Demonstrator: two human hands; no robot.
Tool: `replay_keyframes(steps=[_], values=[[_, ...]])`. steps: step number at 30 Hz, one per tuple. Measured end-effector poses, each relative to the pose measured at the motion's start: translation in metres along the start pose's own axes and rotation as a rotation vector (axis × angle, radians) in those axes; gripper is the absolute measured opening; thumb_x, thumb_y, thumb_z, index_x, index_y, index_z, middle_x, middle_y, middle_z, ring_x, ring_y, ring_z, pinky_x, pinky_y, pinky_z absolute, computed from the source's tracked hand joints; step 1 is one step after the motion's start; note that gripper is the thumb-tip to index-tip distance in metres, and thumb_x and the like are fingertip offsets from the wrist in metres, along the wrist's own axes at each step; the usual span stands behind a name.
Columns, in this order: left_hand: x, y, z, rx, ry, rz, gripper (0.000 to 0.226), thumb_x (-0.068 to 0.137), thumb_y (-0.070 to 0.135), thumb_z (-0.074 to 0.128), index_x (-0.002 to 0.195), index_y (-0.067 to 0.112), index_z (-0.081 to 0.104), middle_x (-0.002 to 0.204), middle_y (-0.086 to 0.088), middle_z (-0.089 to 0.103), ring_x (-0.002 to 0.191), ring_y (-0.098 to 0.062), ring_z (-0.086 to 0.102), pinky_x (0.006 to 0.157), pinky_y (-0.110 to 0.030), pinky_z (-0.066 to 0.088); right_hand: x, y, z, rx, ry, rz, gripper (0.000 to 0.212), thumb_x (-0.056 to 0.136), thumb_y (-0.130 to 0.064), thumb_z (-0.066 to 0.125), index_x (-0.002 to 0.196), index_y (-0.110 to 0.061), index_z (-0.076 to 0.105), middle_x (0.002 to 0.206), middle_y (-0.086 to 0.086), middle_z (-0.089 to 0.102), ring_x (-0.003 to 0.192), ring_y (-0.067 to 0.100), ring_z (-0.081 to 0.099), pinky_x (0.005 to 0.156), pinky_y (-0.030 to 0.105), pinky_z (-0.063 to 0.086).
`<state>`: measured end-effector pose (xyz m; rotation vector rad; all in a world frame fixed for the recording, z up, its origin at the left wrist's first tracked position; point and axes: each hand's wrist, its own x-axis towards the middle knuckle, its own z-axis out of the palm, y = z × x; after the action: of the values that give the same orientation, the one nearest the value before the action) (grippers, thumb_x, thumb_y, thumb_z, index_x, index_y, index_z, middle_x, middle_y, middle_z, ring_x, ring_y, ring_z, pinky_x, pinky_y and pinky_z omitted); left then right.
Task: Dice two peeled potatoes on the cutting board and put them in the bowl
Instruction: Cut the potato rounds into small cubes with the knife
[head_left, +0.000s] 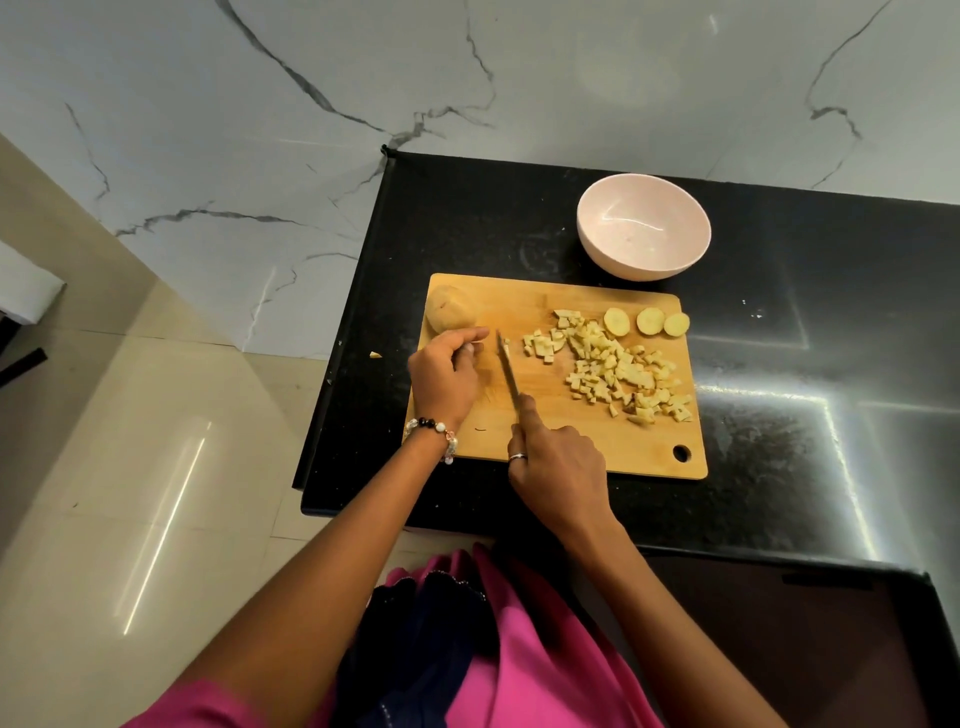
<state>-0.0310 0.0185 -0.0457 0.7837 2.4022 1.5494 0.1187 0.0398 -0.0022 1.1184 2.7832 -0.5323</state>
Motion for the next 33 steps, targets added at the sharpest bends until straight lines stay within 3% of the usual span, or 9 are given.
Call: replay_keyframes(steps=[4, 8, 13, 18, 26, 33], values=[[-0.001, 0.0, -0.007, -0.036, 0.102, -0.04, 0.026, 0.092, -0.002, 0.049, 0.103, 0.008, 0.071, 0.09, 0.0, 0.071, 0.077, -0.005, 0.066, 0.07, -0.019, 0.056, 0.006, -0.009, 0.008, -0.055, -0.085, -0.069, 0.056, 0.1, -0.03, 0.031, 0.152, -0.02, 0.011, 0.095, 0.016, 0.061, 0.081, 0.036, 0.059, 0.059, 0.033, 0.033], [-0.001, 0.003, -0.009, -0.047, 0.072, -0.068, 0.022, 0.092, 0.001, 0.053, 0.102, 0.008, 0.071, 0.093, -0.001, 0.072, 0.077, -0.006, 0.067, 0.072, -0.022, 0.057, 0.02, -0.004, 0.009, -0.058, -0.022, -0.013, 0.056, 0.1, -0.029, 0.031, 0.151, -0.018, 0.012, 0.095, 0.016, 0.062, 0.082, 0.036, 0.06, 0.06, 0.035, 0.037], [-0.004, 0.007, -0.002, -0.027, 0.017, -0.043, 0.021, 0.09, 0.002, 0.056, 0.101, 0.009, 0.072, 0.092, 0.0, 0.072, 0.079, -0.005, 0.067, 0.075, -0.017, 0.054, 0.027, 0.022, -0.001, -0.07, 0.038, 0.091, 0.056, 0.098, -0.027, 0.034, 0.15, -0.017, 0.016, 0.092, 0.014, 0.063, 0.083, 0.035, 0.06, 0.06, 0.035, 0.038], [-0.004, 0.011, 0.009, 0.042, -0.001, -0.091, 0.021, 0.088, 0.003, 0.058, 0.1, 0.011, 0.073, 0.096, 0.001, 0.072, 0.084, 0.0, 0.06, 0.072, 0.001, 0.041, 0.023, 0.038, -0.003, -0.069, 0.087, 0.159, 0.055, 0.097, -0.025, 0.035, 0.149, -0.014, 0.021, 0.091, 0.014, 0.064, 0.083, 0.035, 0.061, 0.061, 0.034, 0.038], [-0.004, 0.023, 0.018, 0.096, -0.027, -0.165, 0.021, 0.088, 0.005, 0.058, 0.099, 0.013, 0.074, 0.099, 0.001, 0.072, 0.091, -0.008, 0.062, 0.08, -0.012, 0.041, 0.001, 0.055, -0.01, -0.049, 0.128, 0.199, 0.052, 0.098, -0.029, 0.033, 0.149, -0.021, 0.022, 0.083, 0.011, 0.06, 0.08, 0.035, 0.06, 0.06, 0.035, 0.041], [0.004, 0.04, 0.032, 0.078, -0.085, -0.112, 0.017, 0.089, 0.013, 0.06, 0.099, 0.015, 0.074, 0.096, 0.001, 0.072, 0.088, -0.012, 0.065, 0.079, -0.026, 0.053, -0.005, 0.082, -0.026, 0.095, 0.273, 0.226, 0.048, 0.098, -0.031, 0.039, 0.145, -0.028, 0.035, 0.082, 0.016, 0.065, 0.078, 0.037, 0.059, 0.065, 0.04, 0.046]])
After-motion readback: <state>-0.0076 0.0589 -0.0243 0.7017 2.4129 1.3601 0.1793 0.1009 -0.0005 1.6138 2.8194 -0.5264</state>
